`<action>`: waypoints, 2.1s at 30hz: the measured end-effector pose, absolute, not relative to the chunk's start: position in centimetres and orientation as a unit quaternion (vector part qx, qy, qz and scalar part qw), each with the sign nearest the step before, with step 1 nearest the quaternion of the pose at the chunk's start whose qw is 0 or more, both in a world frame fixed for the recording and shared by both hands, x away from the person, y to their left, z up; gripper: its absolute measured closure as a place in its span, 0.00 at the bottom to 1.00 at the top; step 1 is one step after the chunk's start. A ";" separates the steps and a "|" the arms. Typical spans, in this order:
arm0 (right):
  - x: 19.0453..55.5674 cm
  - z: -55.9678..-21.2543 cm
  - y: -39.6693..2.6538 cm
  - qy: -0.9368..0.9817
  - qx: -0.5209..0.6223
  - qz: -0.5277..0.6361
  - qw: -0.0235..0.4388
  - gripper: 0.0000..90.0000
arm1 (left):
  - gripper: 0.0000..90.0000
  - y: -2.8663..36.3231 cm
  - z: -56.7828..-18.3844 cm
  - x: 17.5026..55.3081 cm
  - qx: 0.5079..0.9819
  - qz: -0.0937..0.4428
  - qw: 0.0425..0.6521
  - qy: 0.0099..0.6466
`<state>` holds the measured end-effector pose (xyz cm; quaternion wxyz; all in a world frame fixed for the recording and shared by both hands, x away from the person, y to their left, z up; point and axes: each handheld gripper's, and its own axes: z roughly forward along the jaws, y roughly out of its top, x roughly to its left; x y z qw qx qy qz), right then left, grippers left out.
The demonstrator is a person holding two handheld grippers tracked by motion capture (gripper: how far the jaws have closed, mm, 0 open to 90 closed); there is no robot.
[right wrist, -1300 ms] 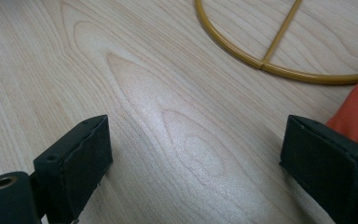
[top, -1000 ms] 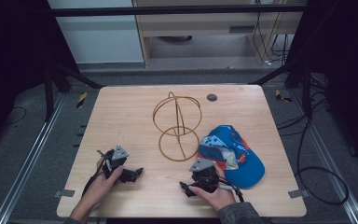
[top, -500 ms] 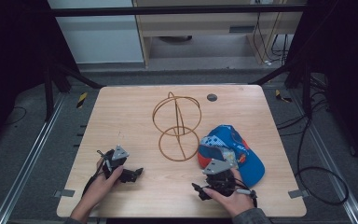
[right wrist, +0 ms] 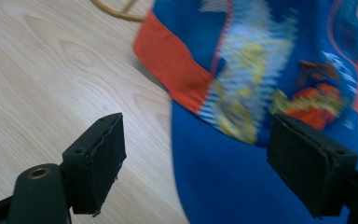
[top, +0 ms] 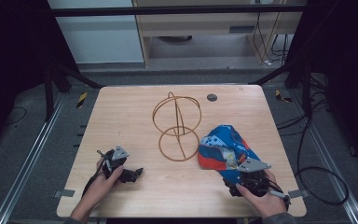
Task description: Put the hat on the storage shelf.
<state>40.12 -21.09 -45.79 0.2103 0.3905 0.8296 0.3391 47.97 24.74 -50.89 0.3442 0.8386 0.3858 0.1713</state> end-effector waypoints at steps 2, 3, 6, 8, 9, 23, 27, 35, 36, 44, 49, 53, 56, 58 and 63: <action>40.1 -45.7 -22.1 0.825 0.402 0.336 0.212 0.22 | 0.00 24.7 -50.9 48.0 0.839 0.171 0.344 0.386; 40.3 -45.6 -22.6 0.823 0.408 0.335 0.209 0.21 | 0.00 24.7 -50.9 48.0 0.839 0.171 0.344 0.386; 40.7 -45.4 -23.5 0.826 0.419 0.321 0.200 0.17 | 0.00 24.7 -50.9 48.0 0.839 0.171 0.344 0.386; 41.2 -45.0 -24.2 0.829 0.426 0.311 0.188 0.15 | 0.00 24.7 -50.9 48.0 0.839 0.171 0.344 0.385; 41.4 -44.8 -24.5 0.828 0.430 0.307 0.188 0.15 | 0.00 24.7 -50.9 48.0 0.839 0.171 0.344 0.386; 44.3 -42.4 -24.0 0.862 0.412 0.244 0.166 0.23 | 0.00 24.7 -50.9 48.0 0.839 0.171 0.344 0.386; 45.2 -41.9 -23.5 0.867 0.408 0.237 0.158 0.21 | 0.00 24.7 -50.9 48.0 0.839 0.172 0.344 0.386; 46.5 -41.0 -22.9 0.870 0.406 0.237 0.149 0.32 | 0.00 24.8 -50.9 48.0 0.839 0.171 0.344 0.385; 46.6 -40.9 -22.9 0.870 0.406 0.237 0.147 0.33 | 0.00 24.8 -50.9 48.0 0.839 0.171 0.344 0.385; 47.8 -41.0 -22.3 0.870 0.411 0.239 0.135 0.40 | 0.00 24.8 -50.9 48.0 0.839 0.171 0.344 0.385; 48.7 -41.2 -21.9 0.869 0.415 0.238 0.125 0.42 | 0.00 24.8 -50.9 48.0 0.839 0.171 0.344 0.385; 49.5 -41.4 -21.6 0.868 0.419 0.235 0.122 0.44 | 0.00 24.8 -50.9 48.0 0.839 0.171 0.344 0.385; 50.0 -41.6 -21.3 0.870 0.422 0.228 0.116 0.50 | 0.00 24.8 -50.9 48.0 0.839 0.171 0.344 0.385; 50.2 -41.8 -21.2 0.872 0.419 0.225 0.112 0.57 | 0.00 24.8 -50.9 48.0 0.839 0.170 0.344 0.385; 50.5 -42.0 -21.3 0.875 0.415 0.228 0.098 0.82 | 0.00 24.8 -50.9 48.0 0.839 0.170 0.345 0.385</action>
